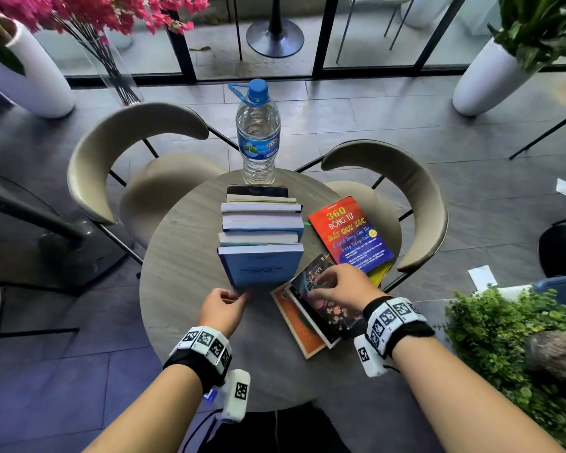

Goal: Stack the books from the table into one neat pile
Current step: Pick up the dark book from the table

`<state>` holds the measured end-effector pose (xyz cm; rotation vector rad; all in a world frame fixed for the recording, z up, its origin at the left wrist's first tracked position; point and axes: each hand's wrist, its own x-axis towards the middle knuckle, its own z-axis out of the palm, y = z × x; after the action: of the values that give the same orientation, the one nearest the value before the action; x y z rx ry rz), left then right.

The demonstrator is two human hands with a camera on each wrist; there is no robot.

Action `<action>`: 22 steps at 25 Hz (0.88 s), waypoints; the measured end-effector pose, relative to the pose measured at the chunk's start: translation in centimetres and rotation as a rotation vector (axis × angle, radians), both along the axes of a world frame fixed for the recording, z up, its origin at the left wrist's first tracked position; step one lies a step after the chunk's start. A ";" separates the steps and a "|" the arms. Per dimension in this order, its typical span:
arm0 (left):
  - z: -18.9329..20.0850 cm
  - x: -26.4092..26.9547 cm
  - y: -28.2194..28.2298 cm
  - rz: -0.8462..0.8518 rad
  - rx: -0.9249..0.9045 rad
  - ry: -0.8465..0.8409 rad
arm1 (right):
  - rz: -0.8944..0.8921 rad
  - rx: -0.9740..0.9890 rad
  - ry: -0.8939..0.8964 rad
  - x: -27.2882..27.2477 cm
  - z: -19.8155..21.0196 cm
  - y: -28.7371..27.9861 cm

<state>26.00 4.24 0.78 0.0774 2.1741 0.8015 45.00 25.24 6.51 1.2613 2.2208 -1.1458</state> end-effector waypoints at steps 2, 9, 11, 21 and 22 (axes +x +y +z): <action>-0.2 1.6 0.4 0.006 0.058 -0.103 | -0.030 0.123 -0.008 1.7 -0.2 0.6; 0.1 10.5 3.8 -0.038 0.206 -0.233 | -0.098 0.276 -0.013 5.5 -3.4 -0.8; -0.2 11.8 4.8 -0.112 0.203 -0.186 | -0.129 0.296 -0.046 6.3 -4.4 -1.0; -1.3 13.8 8.4 -0.285 0.101 -0.017 | -0.202 0.350 -0.091 8.0 -6.4 -2.7; -1.2 13.9 8.4 -0.303 0.104 0.007 | -0.203 0.365 -0.081 8.1 -6.3 -2.6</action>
<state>39.85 12.66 -0.41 0.4514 2.0604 0.7385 53.12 22.69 0.19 1.6778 2.3543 -0.7553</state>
